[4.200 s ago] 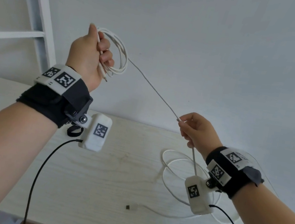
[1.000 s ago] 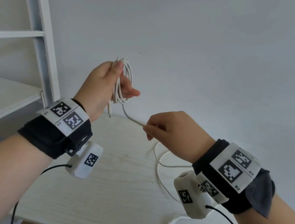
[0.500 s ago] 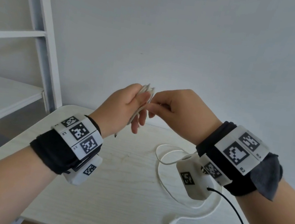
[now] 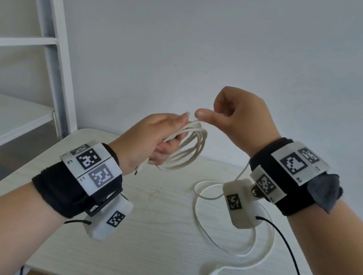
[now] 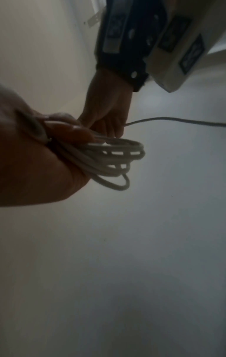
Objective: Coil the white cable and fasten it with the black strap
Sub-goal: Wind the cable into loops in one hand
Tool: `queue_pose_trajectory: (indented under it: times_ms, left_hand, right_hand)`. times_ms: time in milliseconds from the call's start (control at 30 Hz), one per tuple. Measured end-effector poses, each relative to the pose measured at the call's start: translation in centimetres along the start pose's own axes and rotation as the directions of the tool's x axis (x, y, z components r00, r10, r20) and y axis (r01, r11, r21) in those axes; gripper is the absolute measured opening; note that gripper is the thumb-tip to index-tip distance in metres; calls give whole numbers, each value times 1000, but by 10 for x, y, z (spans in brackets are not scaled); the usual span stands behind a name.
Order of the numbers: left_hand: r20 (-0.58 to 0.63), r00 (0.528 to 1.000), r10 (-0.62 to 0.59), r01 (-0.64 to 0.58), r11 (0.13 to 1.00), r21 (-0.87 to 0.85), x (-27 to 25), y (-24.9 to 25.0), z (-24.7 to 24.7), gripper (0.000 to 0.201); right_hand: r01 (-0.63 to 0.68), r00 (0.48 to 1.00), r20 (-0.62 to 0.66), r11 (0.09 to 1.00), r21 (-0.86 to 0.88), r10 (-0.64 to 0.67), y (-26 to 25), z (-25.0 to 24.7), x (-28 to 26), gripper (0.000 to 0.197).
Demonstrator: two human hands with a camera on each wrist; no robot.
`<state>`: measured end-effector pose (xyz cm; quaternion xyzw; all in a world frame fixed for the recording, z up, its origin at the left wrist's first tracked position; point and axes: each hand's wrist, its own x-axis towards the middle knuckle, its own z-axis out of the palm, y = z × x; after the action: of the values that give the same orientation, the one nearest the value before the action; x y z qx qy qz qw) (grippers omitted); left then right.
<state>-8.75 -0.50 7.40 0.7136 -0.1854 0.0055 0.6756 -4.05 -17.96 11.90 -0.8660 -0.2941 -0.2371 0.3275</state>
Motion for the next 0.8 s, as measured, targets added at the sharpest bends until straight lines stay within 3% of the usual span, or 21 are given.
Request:
queue_pose_trajectory:
  times_ms: [133,233,333,433,600,800]
  left_hand:
    - [53,996,-66,79,950,-301,0,0,-5,37]
    - [74,993,-95,120,819,-562,3,3,-12,39]
    - [46,997,-59,74,726,-684,8,8,-21,42]
    - [-31,999,-31,-2,673,-739,14,13,-28,42]
    - [-244,970,3,-198,596,-778,26,27,-50,45]
    - [-462,887,-14,-328,684,-651,33,30,-54,44]
  right_hand:
    - [-67,997,-31,995,72,69,21,8,-2,40]
    - [-101,994,-19,988,113,104,34,16,-9,36]
    - [-143,990,13,978,150,143,43,23,-18,33]
    - [-234,971,103,949,213,216,51,31,-28,28]
    - [-323,934,211,935,149,289,65,38,-46,22]
    - [-273,952,175,956,106,252,62,37,-54,12]
